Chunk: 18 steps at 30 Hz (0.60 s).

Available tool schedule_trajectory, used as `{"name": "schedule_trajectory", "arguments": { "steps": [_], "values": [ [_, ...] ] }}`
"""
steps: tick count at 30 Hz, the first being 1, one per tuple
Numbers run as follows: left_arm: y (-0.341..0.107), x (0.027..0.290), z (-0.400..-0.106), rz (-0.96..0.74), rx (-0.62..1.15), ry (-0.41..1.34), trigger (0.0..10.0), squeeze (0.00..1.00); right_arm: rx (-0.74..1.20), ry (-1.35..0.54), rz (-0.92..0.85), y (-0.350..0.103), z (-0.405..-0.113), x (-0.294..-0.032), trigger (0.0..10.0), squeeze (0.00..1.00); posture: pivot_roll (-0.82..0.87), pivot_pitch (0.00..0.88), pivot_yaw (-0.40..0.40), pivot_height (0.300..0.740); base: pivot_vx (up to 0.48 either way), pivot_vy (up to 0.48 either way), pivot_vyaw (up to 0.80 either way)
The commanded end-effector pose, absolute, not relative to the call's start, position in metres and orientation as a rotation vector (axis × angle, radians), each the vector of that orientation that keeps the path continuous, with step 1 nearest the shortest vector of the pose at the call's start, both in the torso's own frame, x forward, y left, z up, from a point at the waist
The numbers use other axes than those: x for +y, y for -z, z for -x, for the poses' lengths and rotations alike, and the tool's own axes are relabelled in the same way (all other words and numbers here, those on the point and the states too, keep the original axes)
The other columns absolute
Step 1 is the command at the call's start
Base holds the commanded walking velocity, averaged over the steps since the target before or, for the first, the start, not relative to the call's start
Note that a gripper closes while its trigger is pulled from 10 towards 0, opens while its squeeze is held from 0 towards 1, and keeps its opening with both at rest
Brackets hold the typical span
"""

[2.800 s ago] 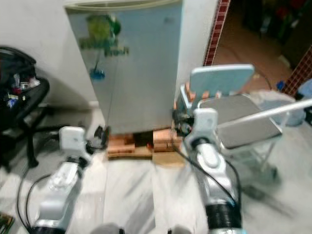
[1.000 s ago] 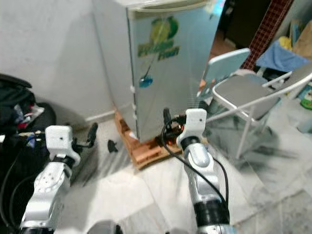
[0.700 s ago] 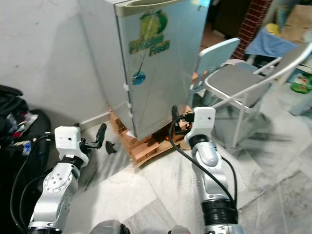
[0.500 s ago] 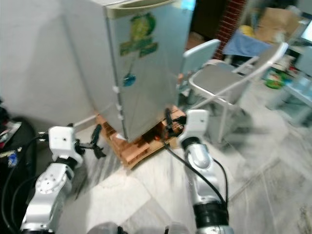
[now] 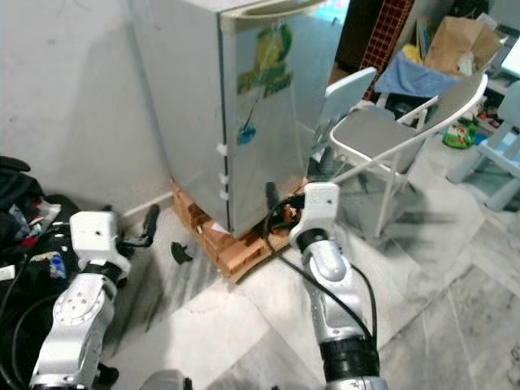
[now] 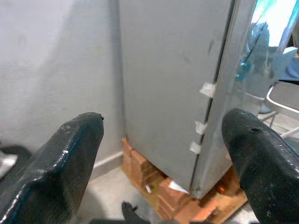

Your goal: Restocking fridge

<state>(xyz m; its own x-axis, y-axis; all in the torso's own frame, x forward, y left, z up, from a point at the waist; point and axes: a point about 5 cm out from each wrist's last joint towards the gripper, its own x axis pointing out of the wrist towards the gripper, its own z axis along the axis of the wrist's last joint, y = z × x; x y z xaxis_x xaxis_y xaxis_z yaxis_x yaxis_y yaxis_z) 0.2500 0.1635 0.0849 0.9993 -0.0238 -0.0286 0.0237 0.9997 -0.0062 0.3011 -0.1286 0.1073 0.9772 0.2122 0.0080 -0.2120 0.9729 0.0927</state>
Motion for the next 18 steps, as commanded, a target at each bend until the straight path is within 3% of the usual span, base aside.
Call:
{"name": "schedule_trajectory", "arguments": {
  "steps": [1,5,12,18],
  "values": [
    [-0.0850,0.1591,-0.2486,0.012,0.032,0.030,10.0,0.00,0.019,-0.191,-0.088,-0.1054,-0.3036,-0.1367,10.0,0.00,0.14,0.000,-0.076,0.740,0.000,0.000,0.00],
    [-0.0852,0.1591,-0.2466,0.001,0.028,0.040,10.0,0.00,0.017,-0.186,-0.092,-0.1065,-0.3055,-0.1370,10.0,0.00,0.14,0.000,-0.071,0.740,0.000,0.000,-0.44],
    [-0.0873,0.1579,-0.2472,-0.008,0.015,0.098,10.0,0.00,0.012,-0.176,-0.094,-0.1051,-0.3016,-0.1374,10.0,0.00,0.12,0.000,-0.048,0.740,0.279,0.389,-0.63],
    [-0.0888,0.1516,-0.2511,0.007,0.014,0.131,10.0,0.00,0.016,-0.157,-0.088,-0.1029,-0.2985,-0.1411,10.0,0.00,0.11,0.000,-0.038,0.740,0.300,0.375,0.00]
  ]
}}
